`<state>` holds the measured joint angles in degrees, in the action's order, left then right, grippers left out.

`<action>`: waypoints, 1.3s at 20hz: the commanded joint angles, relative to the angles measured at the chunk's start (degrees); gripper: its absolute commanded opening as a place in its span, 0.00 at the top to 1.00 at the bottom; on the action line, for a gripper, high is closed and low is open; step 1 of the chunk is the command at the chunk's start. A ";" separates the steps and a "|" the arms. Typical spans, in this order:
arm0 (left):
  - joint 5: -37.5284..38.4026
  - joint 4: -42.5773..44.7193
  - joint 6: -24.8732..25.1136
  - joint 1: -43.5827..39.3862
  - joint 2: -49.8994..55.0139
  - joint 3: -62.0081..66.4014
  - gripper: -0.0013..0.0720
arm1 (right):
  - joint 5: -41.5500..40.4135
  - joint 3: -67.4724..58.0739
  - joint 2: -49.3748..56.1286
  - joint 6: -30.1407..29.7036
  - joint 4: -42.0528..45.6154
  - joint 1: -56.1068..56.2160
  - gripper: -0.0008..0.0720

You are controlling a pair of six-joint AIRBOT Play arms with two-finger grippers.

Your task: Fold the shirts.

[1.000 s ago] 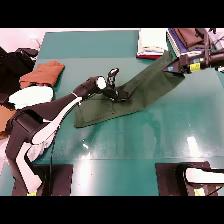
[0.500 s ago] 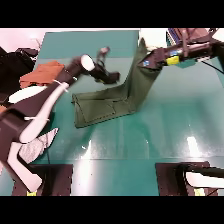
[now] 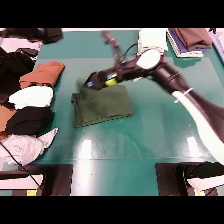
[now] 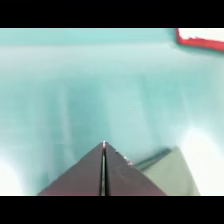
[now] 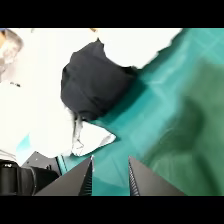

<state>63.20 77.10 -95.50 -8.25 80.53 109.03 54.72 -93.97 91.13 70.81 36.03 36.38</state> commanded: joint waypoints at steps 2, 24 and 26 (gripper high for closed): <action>3.10 2.05 0.46 1.57 -2.86 -0.04 0.96 | 1.88 0.17 0.28 -1.18 5.22 -0.94 0.62; 3.19 -8.15 6.64 -1.60 0.24 -2.51 0.96 | -4.39 9.29 16.65 1.66 -2.86 -14.27 0.93; 2.91 -6.82 7.50 -5.11 0.24 -2.51 0.96 | -6.25 9.60 13.64 1.66 -2.82 -15.69 0.96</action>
<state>66.54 68.82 -88.95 -10.13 80.75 106.54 52.21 -82.30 106.02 72.49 33.93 20.45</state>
